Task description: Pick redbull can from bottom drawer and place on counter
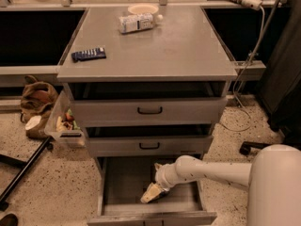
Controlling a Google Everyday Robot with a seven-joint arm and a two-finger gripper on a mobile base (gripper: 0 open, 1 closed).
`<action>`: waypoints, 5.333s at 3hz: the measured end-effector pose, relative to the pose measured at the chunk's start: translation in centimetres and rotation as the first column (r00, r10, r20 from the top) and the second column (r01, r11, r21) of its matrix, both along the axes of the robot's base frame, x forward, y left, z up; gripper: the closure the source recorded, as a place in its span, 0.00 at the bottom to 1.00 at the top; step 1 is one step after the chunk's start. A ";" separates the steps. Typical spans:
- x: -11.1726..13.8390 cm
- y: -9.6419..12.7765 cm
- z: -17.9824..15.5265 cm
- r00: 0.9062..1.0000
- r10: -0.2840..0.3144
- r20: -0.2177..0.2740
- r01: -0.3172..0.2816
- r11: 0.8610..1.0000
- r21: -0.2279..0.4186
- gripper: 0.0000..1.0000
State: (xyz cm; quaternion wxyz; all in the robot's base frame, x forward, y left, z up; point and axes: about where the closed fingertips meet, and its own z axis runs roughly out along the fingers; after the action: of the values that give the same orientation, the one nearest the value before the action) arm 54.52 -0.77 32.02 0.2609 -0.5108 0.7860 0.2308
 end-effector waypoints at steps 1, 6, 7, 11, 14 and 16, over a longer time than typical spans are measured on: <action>2.0 -3.2 -4.9 1.000 -0.024 0.006 0.023 0.997 0.070 0.00; 4.8 -5.0 -18.7 0.994 0.017 0.110 -0.014 0.999 -0.035 0.00; 4.3 -5.5 -19.2 0.994 0.018 0.105 -0.013 0.999 -0.040 0.00; 3.2 -6.5 -17.6 0.997 -0.011 0.074 0.013 1.000 -0.021 0.88; -0.8 -12.3 6.3 0.955 -0.092 0.283 0.088 0.996 0.027 1.00; -0.6 -12.3 11.7 0.942 -0.098 0.321 0.115 0.993 -0.033 1.00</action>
Offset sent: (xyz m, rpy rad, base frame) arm 0.0434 -0.0605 -0.1397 0.0951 -0.0787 -0.0748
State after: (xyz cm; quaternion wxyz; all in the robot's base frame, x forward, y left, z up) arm 53.88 -13.10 43.74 0.3833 -0.5046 0.7656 0.1103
